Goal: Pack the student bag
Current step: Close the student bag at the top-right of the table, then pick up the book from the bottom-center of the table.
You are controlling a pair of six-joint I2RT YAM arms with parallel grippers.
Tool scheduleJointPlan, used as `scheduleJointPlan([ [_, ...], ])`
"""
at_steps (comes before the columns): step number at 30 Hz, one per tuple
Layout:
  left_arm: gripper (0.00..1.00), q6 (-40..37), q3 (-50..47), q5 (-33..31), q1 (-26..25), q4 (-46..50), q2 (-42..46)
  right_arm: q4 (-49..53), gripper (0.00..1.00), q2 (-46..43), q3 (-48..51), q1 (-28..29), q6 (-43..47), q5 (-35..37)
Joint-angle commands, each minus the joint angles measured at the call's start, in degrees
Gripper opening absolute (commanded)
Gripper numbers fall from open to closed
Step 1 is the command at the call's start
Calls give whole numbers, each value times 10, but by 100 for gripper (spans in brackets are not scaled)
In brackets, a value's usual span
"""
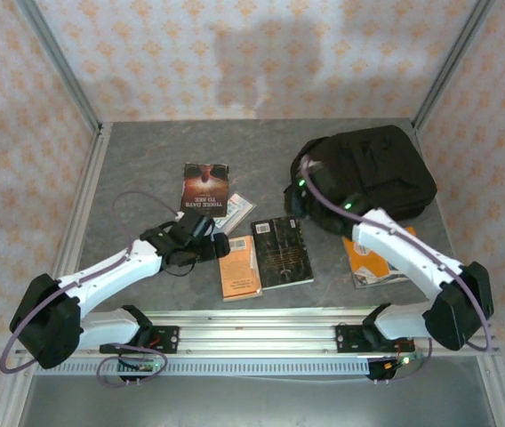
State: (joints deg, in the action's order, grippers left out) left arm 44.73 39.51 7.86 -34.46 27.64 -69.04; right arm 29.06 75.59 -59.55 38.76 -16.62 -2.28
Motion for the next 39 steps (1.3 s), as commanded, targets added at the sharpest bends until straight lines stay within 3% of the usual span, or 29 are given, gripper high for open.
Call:
scheduleJointPlan([
  [1,88,-2,-19,12,2,-63,7,-37,50,41,50,53,-75,-42],
  [5,73,-4,-46,47,20,-94,2,-118,50,117,87,70,-164,-134],
  [8,70,15,-74,69,28,-124,1,-163,50,161,90,94,-181,-167],
  [15,69,26,-109,124,35,-196,-35,-171,44,195,79,103,-188,-185],
  [20,61,20,-110,137,37,-204,-59,-122,41,168,70,103,-165,-140],
  [28,50,19,-114,153,46,-219,-79,-115,31,171,47,113,-166,-190],
  [32,43,18,-115,161,46,-226,-88,-119,30,183,40,123,-169,-199],
  [39,43,27,-127,174,46,-253,-96,-149,35,231,40,123,-175,-246],
])
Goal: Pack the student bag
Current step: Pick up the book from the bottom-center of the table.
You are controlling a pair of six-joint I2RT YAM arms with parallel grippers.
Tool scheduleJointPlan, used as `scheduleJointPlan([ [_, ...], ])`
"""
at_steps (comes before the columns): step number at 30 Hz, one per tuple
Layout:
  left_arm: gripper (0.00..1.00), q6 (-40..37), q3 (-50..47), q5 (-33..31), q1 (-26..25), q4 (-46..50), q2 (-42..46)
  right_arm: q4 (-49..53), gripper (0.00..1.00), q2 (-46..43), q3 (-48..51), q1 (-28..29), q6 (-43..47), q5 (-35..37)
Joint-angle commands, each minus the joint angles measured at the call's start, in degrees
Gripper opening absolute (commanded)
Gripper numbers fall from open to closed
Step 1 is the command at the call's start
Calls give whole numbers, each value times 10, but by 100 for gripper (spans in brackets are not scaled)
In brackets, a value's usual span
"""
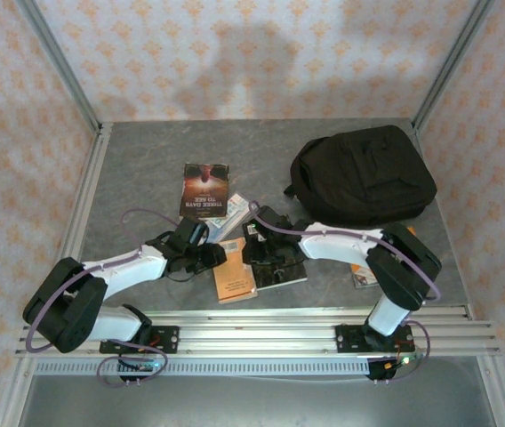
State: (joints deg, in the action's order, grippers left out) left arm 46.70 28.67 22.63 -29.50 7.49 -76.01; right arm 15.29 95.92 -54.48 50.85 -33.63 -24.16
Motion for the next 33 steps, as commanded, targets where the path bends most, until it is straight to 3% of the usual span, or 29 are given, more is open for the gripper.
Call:
scheduleJointPlan([
  [1,43,8,-19,28,-4,-55,-25,-21,35,36,-8,2,-7,-38],
  [5,47,12,-21,48,-4,-76,-24,-45,31,58,-10,5,-3,-81],
  [11,71,26,-23,116,-4,-130,-26,-31,27,54,-9,6,4,-43],
  [13,74,30,-25,125,-4,-135,-9,-36,26,65,-5,6,0,-37],
  [26,70,57,-21,136,-4,-81,189,-89,15,57,41,-15,-53,-8],
  [33,65,51,-33,116,-4,-67,152,-102,12,50,50,-18,-60,-10],
])
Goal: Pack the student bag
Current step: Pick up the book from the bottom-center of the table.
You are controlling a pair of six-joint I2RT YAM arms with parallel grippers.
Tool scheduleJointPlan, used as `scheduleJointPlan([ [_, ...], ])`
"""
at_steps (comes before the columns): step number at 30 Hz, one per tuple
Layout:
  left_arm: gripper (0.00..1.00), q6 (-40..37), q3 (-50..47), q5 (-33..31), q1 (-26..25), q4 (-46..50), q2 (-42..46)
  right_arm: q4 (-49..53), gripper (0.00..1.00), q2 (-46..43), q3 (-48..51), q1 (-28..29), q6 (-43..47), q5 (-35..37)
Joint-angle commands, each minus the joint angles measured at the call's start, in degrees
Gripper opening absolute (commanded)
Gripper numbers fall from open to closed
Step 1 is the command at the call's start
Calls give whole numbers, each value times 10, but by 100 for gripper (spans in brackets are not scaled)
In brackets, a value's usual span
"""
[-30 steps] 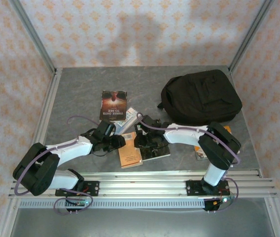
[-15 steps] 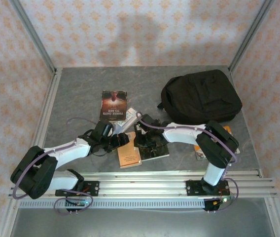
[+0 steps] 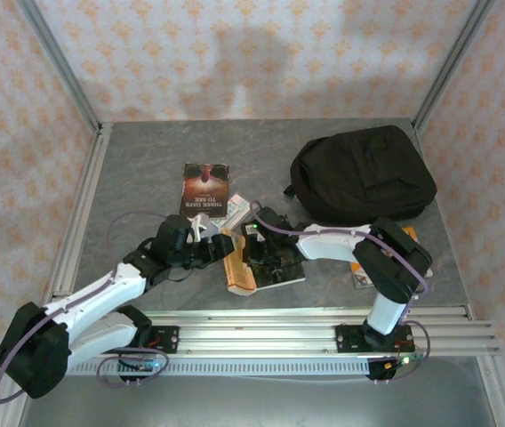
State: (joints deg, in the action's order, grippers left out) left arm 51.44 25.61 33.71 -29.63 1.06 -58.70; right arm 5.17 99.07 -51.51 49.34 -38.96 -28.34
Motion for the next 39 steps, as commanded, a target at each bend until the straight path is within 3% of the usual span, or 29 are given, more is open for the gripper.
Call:
scheduleJointPlan([
  [1,64,3,-5,3,-3,-5,-29,-2,12,18,23,-2,-8,32],
  [12,50,-26,12,-40,-3,60,-54,0,11,5,26,-3,-7,37],
  [20,11,-35,28,-53,-3,93,-39,28,17,-25,16,-2,0,60],
  [23,0,-43,38,-59,-1,112,-24,51,30,-60,13,-5,7,81],
  [29,0,-86,99,-66,13,189,53,131,76,-153,-14,-32,63,107],
  [32,0,-101,129,-50,16,196,98,118,91,-200,-10,-61,80,56],
  [34,0,-93,140,-22,17,175,113,85,98,-224,-3,-79,81,0],
  [39,0,-30,135,69,17,46,118,-5,99,-241,-9,-105,53,-166],
])
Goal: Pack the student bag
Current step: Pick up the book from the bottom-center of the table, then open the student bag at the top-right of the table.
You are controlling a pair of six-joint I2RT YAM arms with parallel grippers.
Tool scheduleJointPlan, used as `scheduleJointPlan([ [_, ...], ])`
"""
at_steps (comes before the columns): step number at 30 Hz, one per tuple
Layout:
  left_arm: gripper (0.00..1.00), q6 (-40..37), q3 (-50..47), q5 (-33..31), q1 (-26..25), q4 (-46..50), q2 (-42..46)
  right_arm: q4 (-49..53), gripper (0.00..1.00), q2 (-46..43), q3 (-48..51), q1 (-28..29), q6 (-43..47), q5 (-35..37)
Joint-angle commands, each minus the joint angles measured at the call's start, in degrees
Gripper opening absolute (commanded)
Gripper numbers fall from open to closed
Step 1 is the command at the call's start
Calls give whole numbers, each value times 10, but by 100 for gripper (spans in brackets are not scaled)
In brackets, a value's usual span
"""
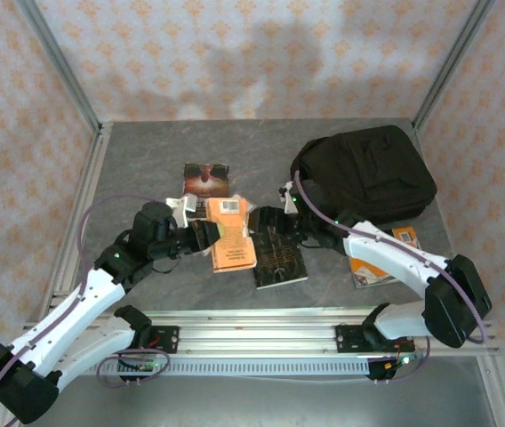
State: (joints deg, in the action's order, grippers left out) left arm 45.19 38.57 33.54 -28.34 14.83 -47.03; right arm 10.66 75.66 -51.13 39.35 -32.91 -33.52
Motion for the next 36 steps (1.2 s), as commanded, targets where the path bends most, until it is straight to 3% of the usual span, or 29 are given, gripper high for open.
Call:
scheduleJointPlan([
  [1,0,42,1,86,4,-120,0,-81,100,-7,-14,-5,-19,-141],
  [10,0,133,-13,165,3,-286,0,-275,98,-3,14,-6,-123,-257],
  [14,0,138,-16,169,3,-288,3,-321,88,-17,23,-12,-152,-251],
  [20,0,132,-21,170,3,-279,4,-425,55,-37,65,-45,-235,-245],
  [24,0,128,-26,172,3,-276,1,-436,33,-53,77,-47,-244,-239],
  [28,0,129,-23,167,3,-271,-10,-431,0,-63,79,-47,-251,-221],
  [29,4,126,-18,160,3,-261,-13,-415,0,-69,75,-47,-245,-207],
  [30,19,125,-12,154,3,-252,-16,-390,0,-75,71,-48,-236,-188],
  [32,68,130,-4,138,4,-245,-21,-334,0,-101,64,-48,-229,-109],
  [34,83,143,-4,107,4,-243,-19,-290,0,-129,69,-48,-256,-3],
  [36,88,173,-18,68,3,-264,-17,-302,0,-162,101,-48,-321,104],
])
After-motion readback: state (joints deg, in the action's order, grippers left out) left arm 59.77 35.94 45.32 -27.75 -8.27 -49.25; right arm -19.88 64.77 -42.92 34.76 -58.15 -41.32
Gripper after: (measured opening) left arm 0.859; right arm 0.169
